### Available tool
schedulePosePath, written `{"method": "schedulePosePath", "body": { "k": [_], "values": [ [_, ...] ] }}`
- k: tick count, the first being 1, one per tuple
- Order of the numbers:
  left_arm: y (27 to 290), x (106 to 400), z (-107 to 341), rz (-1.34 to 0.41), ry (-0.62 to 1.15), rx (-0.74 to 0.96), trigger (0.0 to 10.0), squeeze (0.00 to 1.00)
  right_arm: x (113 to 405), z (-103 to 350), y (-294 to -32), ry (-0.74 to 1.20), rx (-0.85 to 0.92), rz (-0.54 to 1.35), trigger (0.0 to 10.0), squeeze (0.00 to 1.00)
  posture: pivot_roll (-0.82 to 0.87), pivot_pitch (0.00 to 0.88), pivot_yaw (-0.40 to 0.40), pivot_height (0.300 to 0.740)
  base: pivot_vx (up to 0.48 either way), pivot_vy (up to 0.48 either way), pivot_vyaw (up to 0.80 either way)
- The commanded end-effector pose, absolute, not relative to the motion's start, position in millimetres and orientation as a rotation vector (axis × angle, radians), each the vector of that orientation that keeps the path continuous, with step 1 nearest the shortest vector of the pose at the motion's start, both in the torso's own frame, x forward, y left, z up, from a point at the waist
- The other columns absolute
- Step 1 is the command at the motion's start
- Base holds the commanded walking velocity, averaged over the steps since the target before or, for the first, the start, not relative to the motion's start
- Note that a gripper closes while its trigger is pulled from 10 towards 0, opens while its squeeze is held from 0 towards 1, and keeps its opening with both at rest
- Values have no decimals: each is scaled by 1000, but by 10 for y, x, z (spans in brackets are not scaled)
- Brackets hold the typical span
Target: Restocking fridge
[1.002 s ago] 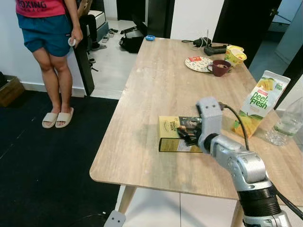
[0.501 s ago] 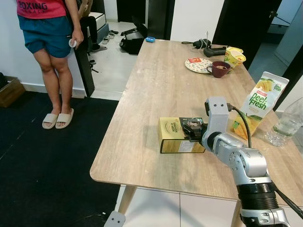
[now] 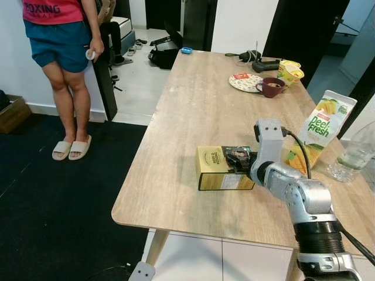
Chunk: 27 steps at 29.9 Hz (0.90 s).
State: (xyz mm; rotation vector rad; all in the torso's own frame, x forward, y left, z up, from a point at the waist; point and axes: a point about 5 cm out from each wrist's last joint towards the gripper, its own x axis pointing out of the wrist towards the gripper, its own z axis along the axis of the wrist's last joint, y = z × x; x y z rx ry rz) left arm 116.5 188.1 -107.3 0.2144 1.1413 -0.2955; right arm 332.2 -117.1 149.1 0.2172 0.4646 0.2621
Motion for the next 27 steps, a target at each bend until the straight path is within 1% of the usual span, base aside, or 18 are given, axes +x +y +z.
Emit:
{"method": "schedulePosePath", "body": {
  "k": [1, 4, 9, 14, 27],
  "values": [
    [1679, 850, -1177, -368, 1253, 162, 10000, 0, 3330, 1453, -1195, 484, 254, 253, 10000, 0, 7, 0, -143, 740, 0, 0, 0],
    [1677, 850, -1177, -368, 1253, 162, 10000, 0, 3340, 1474, -1197, 476, 264, 255, 10000, 0, 7, 0, -143, 740, 0, 0, 0],
    [1683, 854, -1176, -366, 1252, 164, 10000, 0, 3317, 1389, -1229, 514, 229, 234, 10000, 0, 7, 0, -144, 740, 0, 0, 0],
    [1684, 851, -1177, -367, 1253, 164, 10000, 0, 3344, 1491, -1178, 452, 288, 260, 10000, 0, 4, 0, -141, 740, 0, 0, 0],
    [1682, 852, -1177, -366, 1253, 164, 10000, 0, 3398, 1607, -1206, 379, 354, 240, 10000, 0, 6, 0, -143, 740, 0, 0, 0]
  ]
}}
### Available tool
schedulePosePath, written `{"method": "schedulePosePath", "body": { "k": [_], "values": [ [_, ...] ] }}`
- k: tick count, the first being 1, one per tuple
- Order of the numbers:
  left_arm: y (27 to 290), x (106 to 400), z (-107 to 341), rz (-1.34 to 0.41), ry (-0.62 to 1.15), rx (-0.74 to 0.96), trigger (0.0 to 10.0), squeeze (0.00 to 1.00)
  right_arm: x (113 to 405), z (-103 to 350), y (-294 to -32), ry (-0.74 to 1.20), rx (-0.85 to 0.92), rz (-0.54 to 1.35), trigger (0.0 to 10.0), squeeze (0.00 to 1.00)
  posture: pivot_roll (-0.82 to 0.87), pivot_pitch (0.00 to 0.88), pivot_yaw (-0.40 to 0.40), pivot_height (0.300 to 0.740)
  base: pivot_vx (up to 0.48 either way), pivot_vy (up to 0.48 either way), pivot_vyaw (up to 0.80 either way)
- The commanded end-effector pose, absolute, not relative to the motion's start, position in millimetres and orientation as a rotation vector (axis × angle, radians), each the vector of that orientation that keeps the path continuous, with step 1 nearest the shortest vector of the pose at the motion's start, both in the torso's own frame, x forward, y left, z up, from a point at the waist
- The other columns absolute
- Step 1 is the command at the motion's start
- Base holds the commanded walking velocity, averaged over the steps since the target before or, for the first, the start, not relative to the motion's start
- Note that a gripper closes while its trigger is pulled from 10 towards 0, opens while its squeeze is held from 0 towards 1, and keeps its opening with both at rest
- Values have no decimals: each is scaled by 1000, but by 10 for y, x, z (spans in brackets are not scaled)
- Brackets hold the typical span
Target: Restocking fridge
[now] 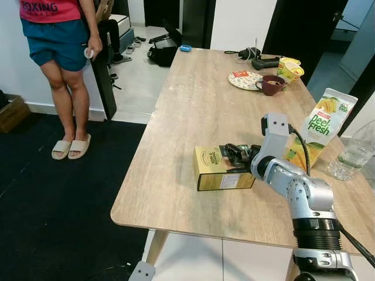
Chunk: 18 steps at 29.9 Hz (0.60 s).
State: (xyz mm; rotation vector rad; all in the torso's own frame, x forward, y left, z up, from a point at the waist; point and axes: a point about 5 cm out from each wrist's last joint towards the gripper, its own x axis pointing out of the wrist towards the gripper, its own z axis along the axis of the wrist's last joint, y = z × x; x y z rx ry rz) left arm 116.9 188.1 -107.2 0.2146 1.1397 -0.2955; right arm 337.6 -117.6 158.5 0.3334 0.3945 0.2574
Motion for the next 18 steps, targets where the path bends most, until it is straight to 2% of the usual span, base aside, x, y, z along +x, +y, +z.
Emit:
{"method": "schedulePosePath", "body": {
  "k": [1, 9, 18],
  "values": [
    [1683, 851, -1177, -366, 1253, 164, 10000, 0, 3399, 1611, -1208, 377, 356, 238, 10000, 0, 6, 0, -143, 740, 0, 0, 0],
    [1687, 846, -1177, -367, 1254, 165, 10000, 0, 3343, 1430, -1273, 506, 195, 200, 10000, 0, 5, 0, -141, 740, 0, 0, 0],
    [1688, 845, -1178, -367, 1255, 165, 10000, 0, 3301, 1393, -1266, 564, 160, 228, 10000, 0, 4, 0, -141, 740, 0, 0, 0]
  ]
}}
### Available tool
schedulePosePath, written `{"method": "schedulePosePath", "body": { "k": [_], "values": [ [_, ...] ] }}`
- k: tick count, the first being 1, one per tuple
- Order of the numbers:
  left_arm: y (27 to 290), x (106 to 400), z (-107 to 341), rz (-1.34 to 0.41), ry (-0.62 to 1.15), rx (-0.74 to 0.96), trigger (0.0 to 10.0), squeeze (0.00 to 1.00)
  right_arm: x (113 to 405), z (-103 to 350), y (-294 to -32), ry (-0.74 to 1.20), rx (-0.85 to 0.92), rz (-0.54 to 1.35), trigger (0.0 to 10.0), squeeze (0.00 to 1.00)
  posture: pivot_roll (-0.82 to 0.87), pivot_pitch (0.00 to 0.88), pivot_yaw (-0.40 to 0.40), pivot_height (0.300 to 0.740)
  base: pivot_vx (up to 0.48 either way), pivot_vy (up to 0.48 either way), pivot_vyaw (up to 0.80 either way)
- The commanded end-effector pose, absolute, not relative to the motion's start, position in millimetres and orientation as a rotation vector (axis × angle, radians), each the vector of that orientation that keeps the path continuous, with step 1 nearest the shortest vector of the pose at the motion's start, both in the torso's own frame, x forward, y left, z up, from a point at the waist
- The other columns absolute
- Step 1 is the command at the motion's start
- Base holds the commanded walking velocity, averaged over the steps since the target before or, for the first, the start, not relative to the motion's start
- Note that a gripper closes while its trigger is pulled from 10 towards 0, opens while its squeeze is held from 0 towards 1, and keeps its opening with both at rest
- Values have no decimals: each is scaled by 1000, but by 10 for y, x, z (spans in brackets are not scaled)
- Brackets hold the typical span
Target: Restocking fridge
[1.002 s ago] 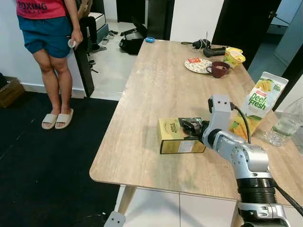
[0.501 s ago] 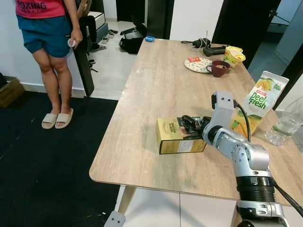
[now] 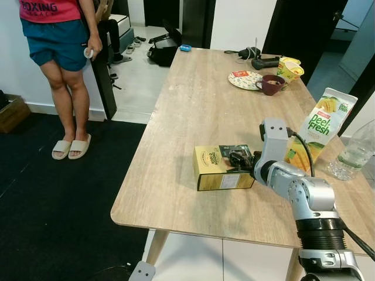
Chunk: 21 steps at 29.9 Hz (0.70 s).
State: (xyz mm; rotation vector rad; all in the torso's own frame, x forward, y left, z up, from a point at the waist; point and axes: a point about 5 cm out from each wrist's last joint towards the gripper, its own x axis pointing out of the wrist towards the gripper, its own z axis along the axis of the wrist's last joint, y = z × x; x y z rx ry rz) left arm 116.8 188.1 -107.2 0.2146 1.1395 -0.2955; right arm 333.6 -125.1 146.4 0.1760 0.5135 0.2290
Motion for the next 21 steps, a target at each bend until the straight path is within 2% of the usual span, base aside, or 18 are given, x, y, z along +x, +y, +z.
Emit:
{"method": "schedulePosePath", "body": {
  "k": [1, 5, 6, 8, 9, 11, 12, 13, 16, 17, 18, 19, 20, 21],
  "values": [
    [1688, 845, -1178, -367, 1255, 166, 10000, 0, 3282, 1377, -1256, 585, 147, 246, 10000, 0, 3, 0, -140, 740, 0, 0, 0],
    [1687, 846, -1178, -367, 1255, 167, 10000, 0, 3250, 1356, -1243, 619, 136, 275, 10000, 0, 1, 0, -140, 740, 0, 0, 0],
    [1686, 847, -1177, -368, 1254, 167, 10000, 0, 3241, 1354, -1235, 628, 139, 290, 6314, 0, 1, 0, -141, 740, 0, 0, 0],
    [1684, 849, -1177, -368, 1254, 167, 10000, 0, 3231, 1352, -1227, 640, 142, 306, 6314, 0, 1, 0, -141, 740, 0, 0, 0],
    [1682, 850, -1177, -369, 1254, 167, 10000, 0, 3223, 1349, -1221, 648, 146, 318, 353, 0, 1, 0, -144, 740, 0, 0, 0],
    [1681, 850, -1177, -369, 1254, 167, 10000, 0, 3218, 1347, -1218, 652, 148, 324, 353, 0, 1, 0, -144, 740, 0, 0, 0],
    [1679, 850, -1177, -370, 1254, 167, 10000, 0, 3208, 1343, -1211, 661, 149, 333, 0, 0, 1, 0, -144, 740, 0, 0, 0],
    [1678, 849, -1178, -370, 1254, 167, 10000, 0, 3192, 1336, -1199, 676, 152, 350, 1765, 0, 0, 0, -146, 740, 0, 0, 0],
    [1677, 849, -1178, -371, 1254, 167, 10000, 0, 3181, 1332, -1192, 686, 154, 360, 1765, 0, 0, 0, -146, 740, 0, 0, 0],
    [1675, 848, -1178, -372, 1254, 168, 10000, 0, 3168, 1324, -1184, 699, 164, 372, 3843, 0, 1, 0, -148, 740, 0, 0, 0],
    [1675, 848, -1178, -372, 1254, 168, 10000, 0, 3168, 1324, -1184, 699, 164, 372, 3843, 0, 1, 0, -148, 740, 0, 0, 0],
    [1674, 847, -1178, -372, 1254, 168, 10000, 0, 3158, 1317, -1178, 710, 170, 381, 4314, 0, 2, 0, -149, 740, 0, 0, 0],
    [1674, 847, -1178, -372, 1254, 168, 10000, 0, 3151, 1312, -1175, 719, 178, 386, 6980, 0, 2, 0, -149, 740, 0, 0, 0],
    [1673, 846, -1179, -373, 1254, 168, 10000, 0, 3146, 1308, -1174, 724, 179, 390, 8549, 0, 4, 0, -151, 740, 0, 0, 0]
  ]
}}
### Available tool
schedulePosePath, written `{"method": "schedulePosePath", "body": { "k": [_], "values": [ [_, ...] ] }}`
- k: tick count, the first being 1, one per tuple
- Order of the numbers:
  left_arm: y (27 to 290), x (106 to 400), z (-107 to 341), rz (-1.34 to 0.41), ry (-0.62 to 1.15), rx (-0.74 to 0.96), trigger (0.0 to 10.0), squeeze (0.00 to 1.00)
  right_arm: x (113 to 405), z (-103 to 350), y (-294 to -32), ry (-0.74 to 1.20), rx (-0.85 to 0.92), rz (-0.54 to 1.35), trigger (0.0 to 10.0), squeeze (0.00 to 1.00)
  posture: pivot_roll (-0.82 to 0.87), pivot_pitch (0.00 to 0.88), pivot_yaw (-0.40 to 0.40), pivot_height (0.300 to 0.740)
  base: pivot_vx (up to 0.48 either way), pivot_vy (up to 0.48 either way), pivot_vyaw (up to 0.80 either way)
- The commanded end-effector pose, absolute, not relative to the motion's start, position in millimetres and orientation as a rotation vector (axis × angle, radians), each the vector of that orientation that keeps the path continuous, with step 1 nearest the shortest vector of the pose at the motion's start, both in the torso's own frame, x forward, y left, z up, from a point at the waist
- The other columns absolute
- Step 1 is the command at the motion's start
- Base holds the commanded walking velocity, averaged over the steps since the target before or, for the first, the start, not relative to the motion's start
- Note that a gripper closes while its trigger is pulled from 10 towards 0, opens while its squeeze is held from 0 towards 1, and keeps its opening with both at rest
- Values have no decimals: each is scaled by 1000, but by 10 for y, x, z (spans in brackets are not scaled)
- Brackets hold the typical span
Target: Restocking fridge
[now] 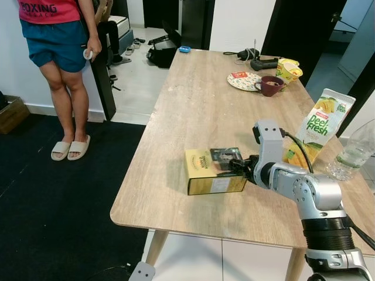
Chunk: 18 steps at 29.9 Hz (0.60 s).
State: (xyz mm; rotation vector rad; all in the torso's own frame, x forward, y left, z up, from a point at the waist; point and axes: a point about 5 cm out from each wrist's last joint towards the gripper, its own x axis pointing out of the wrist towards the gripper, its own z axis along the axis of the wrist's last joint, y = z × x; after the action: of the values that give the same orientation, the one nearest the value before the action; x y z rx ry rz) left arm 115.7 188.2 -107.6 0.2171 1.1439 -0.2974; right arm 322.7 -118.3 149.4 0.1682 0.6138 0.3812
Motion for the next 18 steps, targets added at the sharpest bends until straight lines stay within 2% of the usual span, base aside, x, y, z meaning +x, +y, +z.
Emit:
{"method": "schedulePosePath", "body": {
  "k": [1, 2, 12, 13, 14, 18],
  "values": [
    [1673, 846, -1179, -373, 1254, 168, 10000, 0, 3145, 1306, -1174, 726, 178, 392, 8549, 0, 4, 0, -151, 740, 0, 0, 0],
    [1673, 846, -1178, -372, 1254, 168, 10000, 0, 3139, 1303, -1169, 735, 173, 401, 10000, 0, 5, 0, -152, 740, 0, 0, 0],
    [1673, 842, -1180, -370, 1255, 166, 10000, 0, 3088, 1247, -1195, 777, 136, 424, 10000, 0, 0, 0, -154, 740, 0, 0, 0],
    [1671, 840, -1180, -370, 1256, 166, 10000, 0, 3077, 1232, -1196, 782, 134, 427, 4235, 0, 0, 0, -154, 740, 0, 0, 0],
    [1669, 839, -1180, -370, 1256, 165, 10000, 0, 3063, 1218, -1191, 788, 134, 433, 0, 0, 0, 0, -154, 740, 0, 0, 0],
    [1666, 836, -1181, -370, 1256, 163, 10000, 0, 3039, 1191, -1171, 795, 140, 439, 0, 0, 1, 0, -153, 740, 0, 0, 0]
  ]
}}
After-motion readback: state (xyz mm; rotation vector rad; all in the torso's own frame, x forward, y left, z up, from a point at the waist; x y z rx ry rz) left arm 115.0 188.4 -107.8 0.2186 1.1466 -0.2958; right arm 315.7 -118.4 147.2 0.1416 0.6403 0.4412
